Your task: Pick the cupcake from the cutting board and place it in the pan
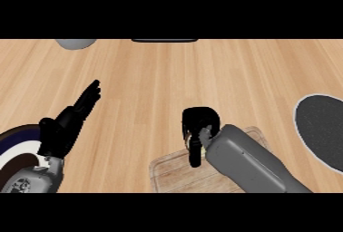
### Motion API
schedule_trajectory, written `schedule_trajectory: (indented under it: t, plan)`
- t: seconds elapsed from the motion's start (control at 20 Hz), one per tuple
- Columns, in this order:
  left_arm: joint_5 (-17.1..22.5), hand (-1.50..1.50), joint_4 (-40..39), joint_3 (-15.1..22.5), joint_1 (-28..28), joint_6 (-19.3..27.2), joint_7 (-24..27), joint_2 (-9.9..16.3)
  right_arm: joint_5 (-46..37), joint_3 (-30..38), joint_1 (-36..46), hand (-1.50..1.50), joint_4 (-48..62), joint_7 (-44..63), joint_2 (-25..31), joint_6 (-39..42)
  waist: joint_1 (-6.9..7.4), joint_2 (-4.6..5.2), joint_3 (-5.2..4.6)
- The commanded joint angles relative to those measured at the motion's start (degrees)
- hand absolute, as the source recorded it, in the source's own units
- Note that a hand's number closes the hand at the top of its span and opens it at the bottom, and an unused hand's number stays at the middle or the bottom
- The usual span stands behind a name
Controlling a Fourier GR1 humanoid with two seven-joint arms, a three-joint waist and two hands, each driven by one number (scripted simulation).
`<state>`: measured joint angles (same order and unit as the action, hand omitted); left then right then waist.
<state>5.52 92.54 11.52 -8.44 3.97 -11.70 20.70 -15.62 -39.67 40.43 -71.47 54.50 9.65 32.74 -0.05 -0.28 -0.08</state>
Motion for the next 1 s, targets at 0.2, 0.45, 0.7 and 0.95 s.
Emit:
schedule_trajectory:
  t: [0.2, 0.45, 0.7, 0.95]
  plan:
    - [0.0, 0.0, -1.2, -1.4, 1.7, 0.4, 0.3, 0.7, -15.8, 14.9, 4.9, 1.5, 5.9, 17.5, 7.2, -25.5, -3.73, -1.04, -0.08]
    - [0.4, 0.0, -1.1, -1.2, 0.9, -0.2, 0.3, 0.4, -32.6, 13.2, 11.4, 1.5, 6.3, 26.1, 8.4, -34.5, -1.22, -0.71, -0.26]
    - [-0.1, 0.0, -0.6, -0.9, -0.2, -0.8, -0.4, 0.8, -45.6, 14.4, 14.9, 1.5, 6.9, 30.6, 5.2, -36.8, -0.41, -0.47, -0.06]
    - [-0.2, 0.0, -1.8, -1.0, -0.4, -0.6, 0.9, 0.0, -55.0, 21.7, 12.5, 1.5, 7.7, 30.7, 4.1, -41.2, -1.48, -0.09, 0.02]
